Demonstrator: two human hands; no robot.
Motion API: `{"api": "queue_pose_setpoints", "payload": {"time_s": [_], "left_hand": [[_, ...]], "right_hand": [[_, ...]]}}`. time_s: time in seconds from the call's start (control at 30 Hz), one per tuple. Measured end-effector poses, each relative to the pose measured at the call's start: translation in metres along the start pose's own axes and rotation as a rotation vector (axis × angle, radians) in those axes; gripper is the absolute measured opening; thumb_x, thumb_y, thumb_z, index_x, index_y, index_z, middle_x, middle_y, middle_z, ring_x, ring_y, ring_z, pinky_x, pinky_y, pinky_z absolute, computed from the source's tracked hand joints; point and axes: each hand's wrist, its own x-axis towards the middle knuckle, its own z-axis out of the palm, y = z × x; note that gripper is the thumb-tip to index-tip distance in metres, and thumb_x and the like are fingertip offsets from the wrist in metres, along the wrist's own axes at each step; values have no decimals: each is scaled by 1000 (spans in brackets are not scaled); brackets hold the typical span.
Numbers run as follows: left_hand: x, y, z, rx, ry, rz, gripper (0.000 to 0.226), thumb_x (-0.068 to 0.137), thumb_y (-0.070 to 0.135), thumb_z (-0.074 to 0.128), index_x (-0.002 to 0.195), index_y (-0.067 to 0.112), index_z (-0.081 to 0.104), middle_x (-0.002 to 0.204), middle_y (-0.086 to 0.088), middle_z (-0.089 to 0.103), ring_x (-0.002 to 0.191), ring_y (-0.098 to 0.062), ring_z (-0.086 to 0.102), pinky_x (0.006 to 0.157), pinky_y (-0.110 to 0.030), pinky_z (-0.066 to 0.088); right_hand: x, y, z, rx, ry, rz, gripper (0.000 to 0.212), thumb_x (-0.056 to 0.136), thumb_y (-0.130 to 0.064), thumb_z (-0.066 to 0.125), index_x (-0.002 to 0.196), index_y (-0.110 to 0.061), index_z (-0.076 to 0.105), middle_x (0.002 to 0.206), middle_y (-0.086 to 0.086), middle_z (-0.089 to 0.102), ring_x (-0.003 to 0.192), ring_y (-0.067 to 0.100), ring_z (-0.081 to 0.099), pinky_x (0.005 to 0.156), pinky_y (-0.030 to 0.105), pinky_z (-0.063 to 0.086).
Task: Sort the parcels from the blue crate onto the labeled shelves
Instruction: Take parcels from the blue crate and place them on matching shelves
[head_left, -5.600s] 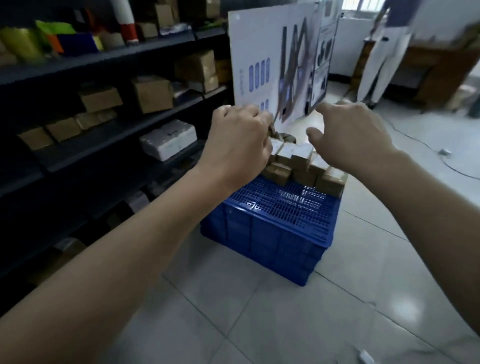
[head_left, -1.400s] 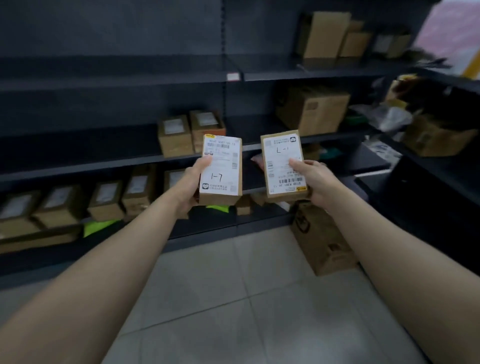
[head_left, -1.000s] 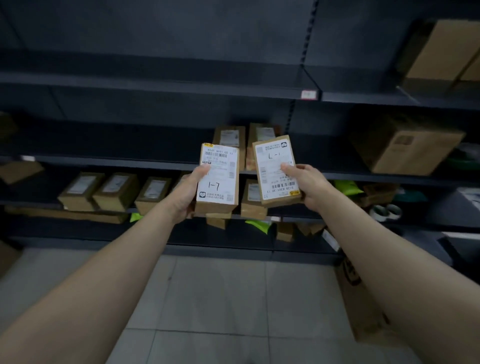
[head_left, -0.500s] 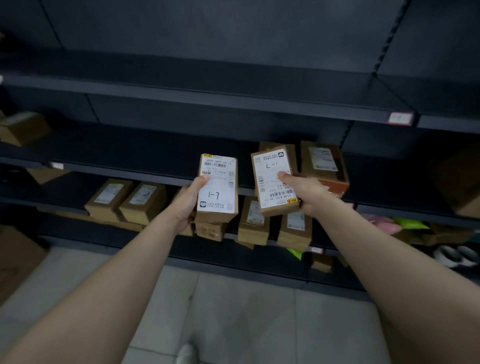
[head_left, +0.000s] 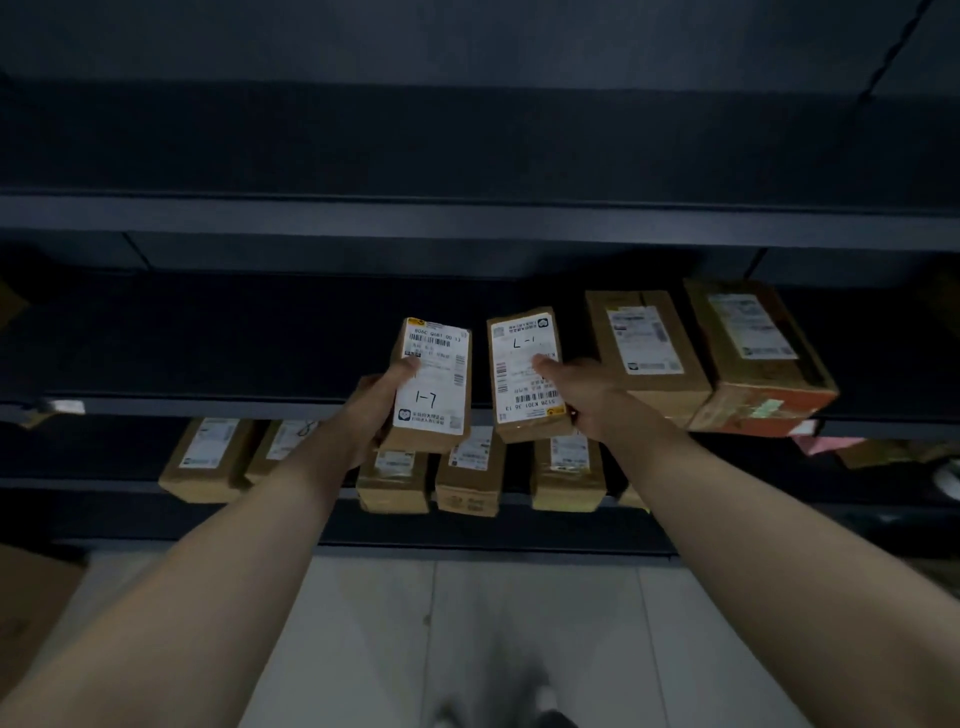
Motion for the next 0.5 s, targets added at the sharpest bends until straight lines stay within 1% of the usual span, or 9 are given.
{"api": "queue_pose_setpoints", "payload": {"time_s": [0.07, 0.13, 0.17, 0.2, 0.27, 0.3, 0.37, 0.43, 0.5], "left_hand": [[17, 0, 1, 2, -4, -36, 64, 81, 63, 57, 124, 16, 56, 109, -11, 70, 101, -30, 65, 95, -48, 49], [32, 2, 1, -11, 0, -60, 63, 82, 62, 56, 125, 15, 56, 112, -11, 69, 101, -28, 65, 89, -44, 51], [39, 2, 1, -19, 3, -68, 63, 83, 61, 55, 125, 15, 56, 112, -11, 69, 100, -27, 65, 82, -40, 52], [45, 3, 1, -25, 2, -73, 63, 84, 60, 54, 127, 14, 55, 113, -11, 69, 99, -27, 65, 75, -36, 51], [58, 6, 4, -29, 1, -84, 63, 87, 58, 53, 130, 12, 52, 114, -12, 68, 96, -25, 64, 67, -32, 49], [64, 7, 6, -36, 4, -90, 62, 88, 56, 53, 130, 11, 52, 115, -13, 67, 95, -25, 64, 65, -32, 48], [74, 10, 10, -46, 12, -100, 56, 89, 53, 52, 126, 11, 56, 116, -15, 66, 91, -26, 64, 66, -33, 49], [82, 11, 13, -59, 7, -114, 50, 90, 53, 50, 116, 12, 62, 114, -16, 67, 90, -28, 64, 71, -36, 52], [88, 13, 14, -85, -2, -136, 44, 91, 54, 49, 107, 15, 64, 107, -14, 68, 86, -26, 64, 68, -35, 51]], "right_hand": [[16, -2, 4, -26, 2, 36, 45, 93, -30, 62, 127, -2, 55, 123, 13, 64, 110, 29, 62, 96, 43, 50], [33, -4, 8, -54, -18, 61, 45, 94, -30, 60, 129, -2, 54, 128, 14, 61, 116, 30, 59, 98, 43, 48], [41, -5, 9, -64, -33, 70, 43, 95, -29, 59, 128, -1, 54, 128, 14, 61, 115, 30, 60, 91, 38, 52], [48, -6, 11, -68, -44, 76, 40, 96, -28, 58, 126, -1, 55, 125, 13, 63, 109, 28, 63, 76, 31, 56], [61, -8, 14, -84, -51, 94, 37, 97, -28, 57, 121, 0, 56, 116, 11, 65, 93, 21, 66, 46, 20, 50], [66, -9, 14, -99, -52, 103, 35, 97, -28, 56, 119, -1, 57, 116, 12, 66, 92, 20, 66, 40, 20, 47], [77, -9, 14, -126, -61, 120, 33, 96, -30, 56, 115, -3, 58, 115, 13, 67, 96, 25, 67, 41, 21, 45], [85, -9, 15, -167, -70, 139, 29, 97, -32, 56, 107, -5, 59, 107, 10, 67, 83, 20, 66, 41, 22, 47], [90, -8, 13, -193, -70, 158, 28, 97, -33, 55, 104, -6, 58, 110, 10, 65, 84, 22, 65, 59, 29, 54]]}}
